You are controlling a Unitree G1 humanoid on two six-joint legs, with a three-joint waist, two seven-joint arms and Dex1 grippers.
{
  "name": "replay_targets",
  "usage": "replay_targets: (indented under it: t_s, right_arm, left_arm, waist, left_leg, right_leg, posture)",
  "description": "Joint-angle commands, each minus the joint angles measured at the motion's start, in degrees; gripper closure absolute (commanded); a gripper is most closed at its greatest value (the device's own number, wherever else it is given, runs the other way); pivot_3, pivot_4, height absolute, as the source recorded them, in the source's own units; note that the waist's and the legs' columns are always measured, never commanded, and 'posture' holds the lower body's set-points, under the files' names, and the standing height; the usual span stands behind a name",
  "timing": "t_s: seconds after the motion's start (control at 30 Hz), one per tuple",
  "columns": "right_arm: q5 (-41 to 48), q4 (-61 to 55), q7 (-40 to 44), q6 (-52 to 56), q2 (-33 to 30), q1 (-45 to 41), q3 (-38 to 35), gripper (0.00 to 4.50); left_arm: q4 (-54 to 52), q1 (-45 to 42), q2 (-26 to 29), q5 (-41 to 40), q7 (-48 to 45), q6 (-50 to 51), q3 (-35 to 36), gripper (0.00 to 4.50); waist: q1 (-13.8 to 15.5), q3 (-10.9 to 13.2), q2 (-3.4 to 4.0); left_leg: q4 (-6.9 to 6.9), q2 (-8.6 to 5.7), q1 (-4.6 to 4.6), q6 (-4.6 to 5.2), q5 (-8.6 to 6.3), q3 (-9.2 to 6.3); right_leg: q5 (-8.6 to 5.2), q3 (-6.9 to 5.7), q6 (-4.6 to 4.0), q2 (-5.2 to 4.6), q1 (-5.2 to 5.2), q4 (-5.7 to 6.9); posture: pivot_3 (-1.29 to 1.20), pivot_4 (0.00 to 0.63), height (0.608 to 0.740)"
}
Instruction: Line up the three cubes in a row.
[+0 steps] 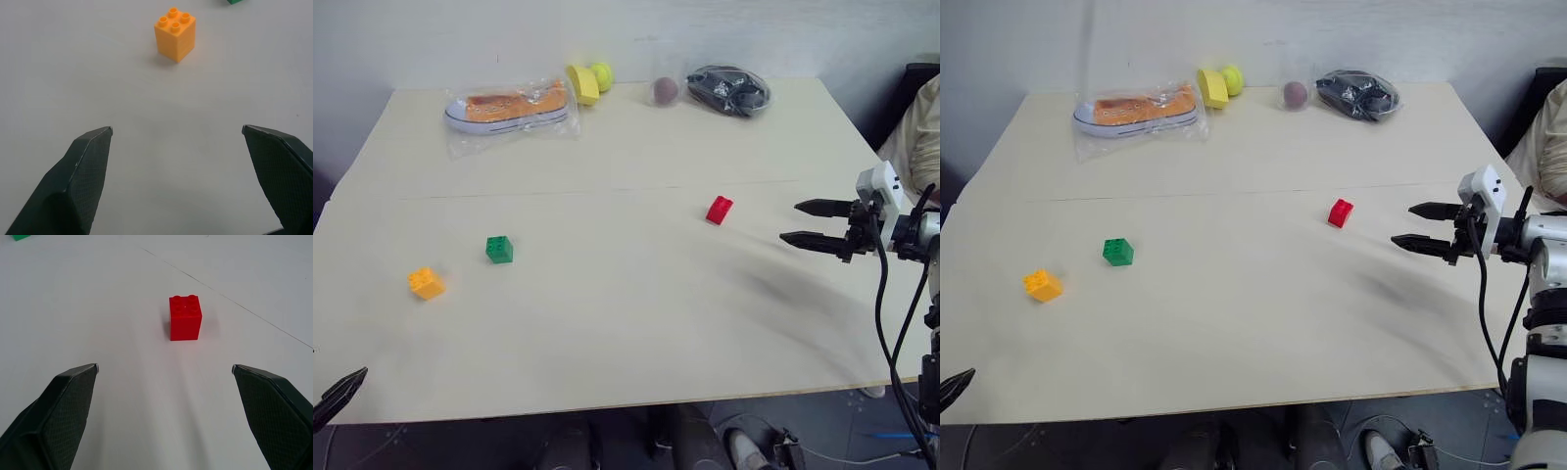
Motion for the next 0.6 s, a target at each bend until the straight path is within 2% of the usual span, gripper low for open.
replay_targets:
  t_s: [0.03,0.37,0.6]
  right_arm:
    - [1.1,-2.4,-0.2,0.7,-0.6,0.9,-1.9,0.0]
    - [1.0,-4.7,-1.5,2.0,-0.3,1.9,-2.4,0.0]
    - [0.3,-5.6,-3.1,1.2,0.2,1.9,-1.8,0.0]
  left_arm:
    - [-0.2,0.2,0.8,-1.4,0.1,0.9,1.6,0.02]
    - [-1.2,-0.7,0.7,-1.2,1.5,1.3,1.3,0.02]
    - [-0.1,-3.7,1.3,2.3,3.7,-0.7,-2.5,0.02]
  waist:
    - [0.0,0.0,0.0]
    - [0.0,0.0,0.03]
    - [0.1,0.0,0.03]
  left_leg:
    - [0.0,0.0,0.0,0.0,0.0,0.0]
    - [0.0,0.0,0.0,0.0,0.0,0.01]
    - [0.01,-0.01,0.0,0.0,0.01,0.02]
  right_leg:
    - [0.0,0.0,0.0,0.0,0.0,0.0]
    - [0.0,0.01,0.0,0.0,0.0,0.02]
    - [0.0,0.01,0.0,0.0,0.0,0.05]
  posture:
    - [0.0,0.15,0.74]
    - [0.0,0.15,0.74]
    - [0.0,0.15,0.74]
